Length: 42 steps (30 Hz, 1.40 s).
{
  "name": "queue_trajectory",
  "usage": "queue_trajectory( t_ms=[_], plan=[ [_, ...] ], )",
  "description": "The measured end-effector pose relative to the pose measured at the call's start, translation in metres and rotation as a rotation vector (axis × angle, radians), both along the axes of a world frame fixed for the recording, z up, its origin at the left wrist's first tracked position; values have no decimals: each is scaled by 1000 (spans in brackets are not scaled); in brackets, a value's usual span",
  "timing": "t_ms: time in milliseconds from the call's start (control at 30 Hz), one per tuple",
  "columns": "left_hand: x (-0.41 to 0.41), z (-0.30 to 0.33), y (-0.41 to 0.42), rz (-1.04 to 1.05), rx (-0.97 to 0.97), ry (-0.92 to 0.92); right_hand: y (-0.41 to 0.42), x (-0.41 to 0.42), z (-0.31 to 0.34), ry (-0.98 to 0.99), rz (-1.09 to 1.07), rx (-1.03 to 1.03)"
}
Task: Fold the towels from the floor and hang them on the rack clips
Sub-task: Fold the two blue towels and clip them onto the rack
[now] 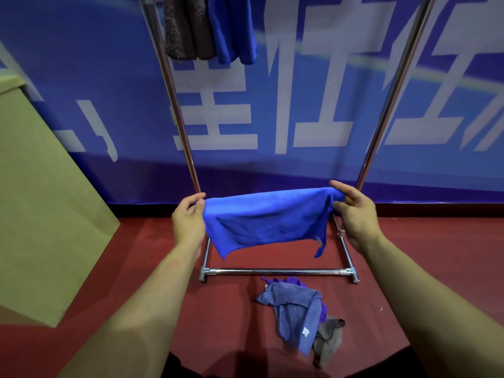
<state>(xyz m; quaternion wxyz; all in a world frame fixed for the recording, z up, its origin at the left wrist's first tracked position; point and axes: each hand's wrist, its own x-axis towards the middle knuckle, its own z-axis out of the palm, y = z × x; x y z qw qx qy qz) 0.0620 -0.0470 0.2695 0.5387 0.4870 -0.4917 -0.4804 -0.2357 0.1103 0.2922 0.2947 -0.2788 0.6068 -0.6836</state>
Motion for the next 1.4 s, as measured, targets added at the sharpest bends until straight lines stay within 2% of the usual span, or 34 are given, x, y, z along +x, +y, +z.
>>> queue_trajectory(
  t_ms=[67, 233, 467, 533, 600, 667, 900, 1000, 1167, 1400],
  plan=[
    [1, 2, -2, 38, -26, -19, 2, 1, 7, -46, -13, -14],
    [2, 7, -2, 75, -46, -22, 3, 1, 15, -335, 21, -95],
    [3, 14, 0, 95, -53, 77, 11, -1, 12, -24, 16, -55],
    [2, 16, 1, 43, -19, 124, 11, 0, 13, 11, 23, -58],
    [2, 17, 1, -77, 27, 173, 12, 0, 14, 15, 15, -52],
    [3, 17, 2, -161, 35, 146, 13, 0, 15, 14, -14, -54],
    [10, 17, 2, -84, -76, -190, 16, -4, 12, 29, -97, -52],
    [8, 20, 6, -86, -87, -151, 17, -6, 12, 17, -96, -58],
    [6, 30, 9, -29, -107, 49, 18, -7, 14, 17, -91, -73],
    [10, 27, 6, -15, -146, 2, 15, -7, 10, 43, -65, -64]
  ],
)
